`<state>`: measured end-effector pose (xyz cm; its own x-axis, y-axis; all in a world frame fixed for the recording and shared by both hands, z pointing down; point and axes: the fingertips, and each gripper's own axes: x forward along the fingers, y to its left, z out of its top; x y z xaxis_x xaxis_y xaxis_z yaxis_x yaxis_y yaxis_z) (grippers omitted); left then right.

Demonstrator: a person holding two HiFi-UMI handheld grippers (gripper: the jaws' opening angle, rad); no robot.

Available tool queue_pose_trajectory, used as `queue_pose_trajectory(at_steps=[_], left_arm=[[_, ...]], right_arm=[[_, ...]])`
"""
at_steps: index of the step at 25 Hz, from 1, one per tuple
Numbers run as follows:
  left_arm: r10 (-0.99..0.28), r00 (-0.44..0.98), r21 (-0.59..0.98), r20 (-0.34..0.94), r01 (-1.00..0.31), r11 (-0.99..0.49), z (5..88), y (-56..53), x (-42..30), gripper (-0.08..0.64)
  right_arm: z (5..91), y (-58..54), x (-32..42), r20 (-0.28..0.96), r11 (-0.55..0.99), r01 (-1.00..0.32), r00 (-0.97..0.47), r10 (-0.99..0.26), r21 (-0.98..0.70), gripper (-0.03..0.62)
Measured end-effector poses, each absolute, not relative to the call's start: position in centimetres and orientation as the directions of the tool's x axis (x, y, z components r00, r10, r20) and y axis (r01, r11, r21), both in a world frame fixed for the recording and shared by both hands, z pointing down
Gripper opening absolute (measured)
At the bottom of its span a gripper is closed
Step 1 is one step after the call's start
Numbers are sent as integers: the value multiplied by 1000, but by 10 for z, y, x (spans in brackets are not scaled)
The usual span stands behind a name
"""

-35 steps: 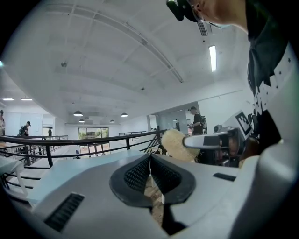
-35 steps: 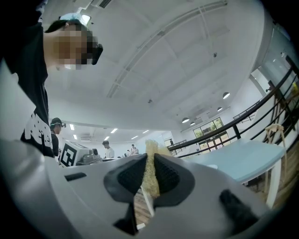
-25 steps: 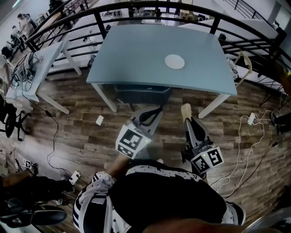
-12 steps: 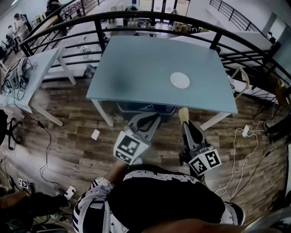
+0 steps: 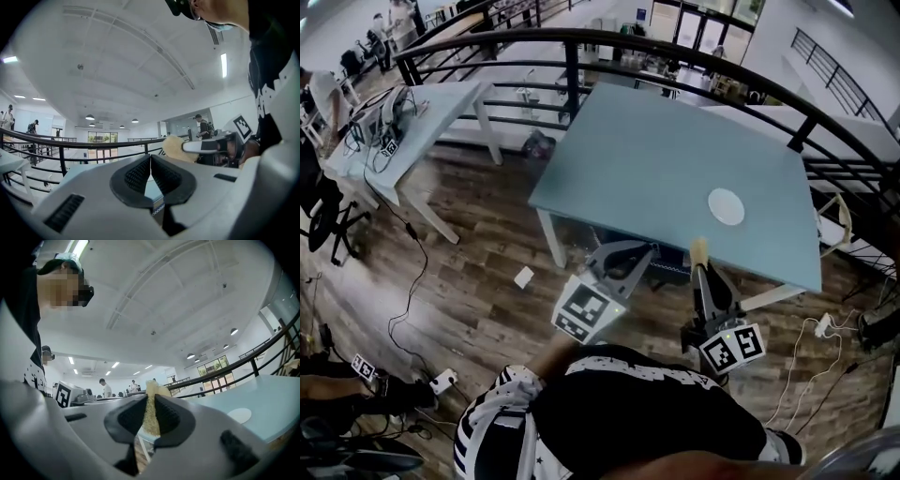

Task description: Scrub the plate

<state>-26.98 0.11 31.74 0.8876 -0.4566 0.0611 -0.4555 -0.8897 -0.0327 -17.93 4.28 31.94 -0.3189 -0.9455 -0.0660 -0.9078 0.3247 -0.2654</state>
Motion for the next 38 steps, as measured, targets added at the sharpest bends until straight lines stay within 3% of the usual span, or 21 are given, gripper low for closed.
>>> queue_pose_trajectory(at_steps=[10, 20, 27, 38], left_arm=[[-503, 860, -29, 85, -503, -864, 329, -22, -286, 14], [-705, 698, -80, 124, -702, -708, 323, -32, -290, 14], [-772, 622, -94, 133, -767, -634, 324, -18, -248, 14], [-746, 655, -119, 123, -736, -666, 325, -6, -134, 14]], right_arm=[[325, 13, -198, -69, 382, -882, -379, -923, -275, 52], [334, -15, -196, -108, 595, -735, -596, -796, -325, 52], [334, -9, -150, -136, 668, -666, -667, -733, -333, 52], [342, 10, -38, -151, 635, -695, -626, -765, -338, 52]])
